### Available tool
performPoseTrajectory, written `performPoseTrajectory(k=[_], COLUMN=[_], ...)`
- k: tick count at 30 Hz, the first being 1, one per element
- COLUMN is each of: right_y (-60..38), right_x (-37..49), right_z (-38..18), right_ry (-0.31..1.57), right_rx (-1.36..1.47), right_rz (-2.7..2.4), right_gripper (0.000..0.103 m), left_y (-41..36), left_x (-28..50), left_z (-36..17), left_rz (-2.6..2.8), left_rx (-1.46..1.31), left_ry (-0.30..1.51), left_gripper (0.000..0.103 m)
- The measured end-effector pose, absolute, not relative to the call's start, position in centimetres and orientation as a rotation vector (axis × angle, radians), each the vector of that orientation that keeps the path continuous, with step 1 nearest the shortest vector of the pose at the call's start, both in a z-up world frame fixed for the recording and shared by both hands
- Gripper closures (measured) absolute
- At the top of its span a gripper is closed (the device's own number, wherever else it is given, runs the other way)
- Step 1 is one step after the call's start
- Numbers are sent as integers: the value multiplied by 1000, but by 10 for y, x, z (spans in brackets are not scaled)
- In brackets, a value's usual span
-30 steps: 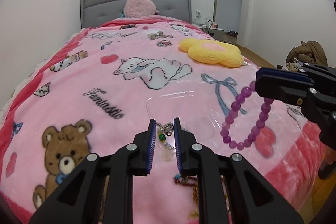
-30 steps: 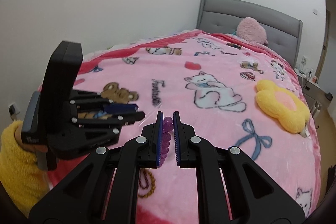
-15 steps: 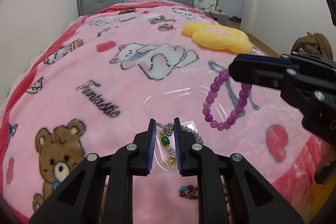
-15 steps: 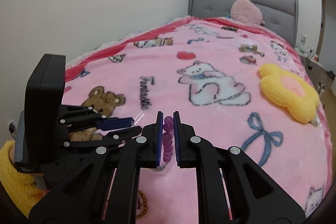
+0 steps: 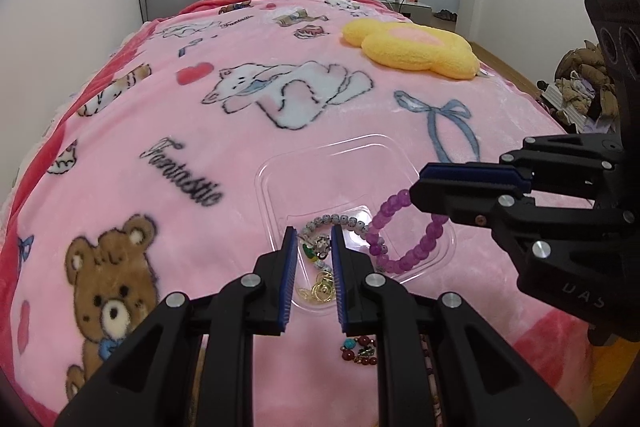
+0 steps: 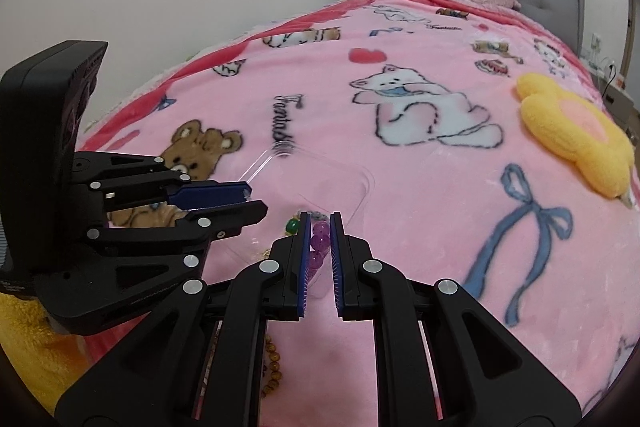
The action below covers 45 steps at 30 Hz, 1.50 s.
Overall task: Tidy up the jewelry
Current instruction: 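Carry the purple bracelet and stud to the clear box and release both, then grasp the brown wooden bead bracelet with the right tool while the left tool grasps a gold ring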
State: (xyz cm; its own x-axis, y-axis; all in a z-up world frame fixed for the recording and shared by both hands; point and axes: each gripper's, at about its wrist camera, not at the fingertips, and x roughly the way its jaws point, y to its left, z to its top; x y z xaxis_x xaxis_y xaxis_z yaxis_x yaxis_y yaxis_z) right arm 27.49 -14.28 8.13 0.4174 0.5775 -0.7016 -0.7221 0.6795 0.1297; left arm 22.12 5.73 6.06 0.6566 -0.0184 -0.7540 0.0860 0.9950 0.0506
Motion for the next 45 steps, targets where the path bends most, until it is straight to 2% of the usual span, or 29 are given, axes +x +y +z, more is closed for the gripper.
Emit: performPoseTrajectory(k=[13,18,22,27,30,33,45], right_y=[-145,-151,-159,-174,-184,-190,-193], right_x=[275,274,271,257,245,234,204], right_z=[76,79,83,88,89,88,56], right_ry=[816,803,795,758,737,731,780], right_rx=[-165,-139,-110,-90,-90,-109,-223], right_rz=[852,857,871,910,937,951,974], right_gripper=[92,91,86,86,77,76,75], left_y=[53,54,54,55,56,55,49], left_x=[216,214,209,197,183,166,106], left_z=[61,63,66,73,79,80,31], left_rz=[-64,-63,-70,-79,-91,-106,-150], left_rx=[120,117,121,118,105,92,100], left_ry=[846,842,825,792,759,729,724], left_gripper=[86,80,76,74,74,74,73])
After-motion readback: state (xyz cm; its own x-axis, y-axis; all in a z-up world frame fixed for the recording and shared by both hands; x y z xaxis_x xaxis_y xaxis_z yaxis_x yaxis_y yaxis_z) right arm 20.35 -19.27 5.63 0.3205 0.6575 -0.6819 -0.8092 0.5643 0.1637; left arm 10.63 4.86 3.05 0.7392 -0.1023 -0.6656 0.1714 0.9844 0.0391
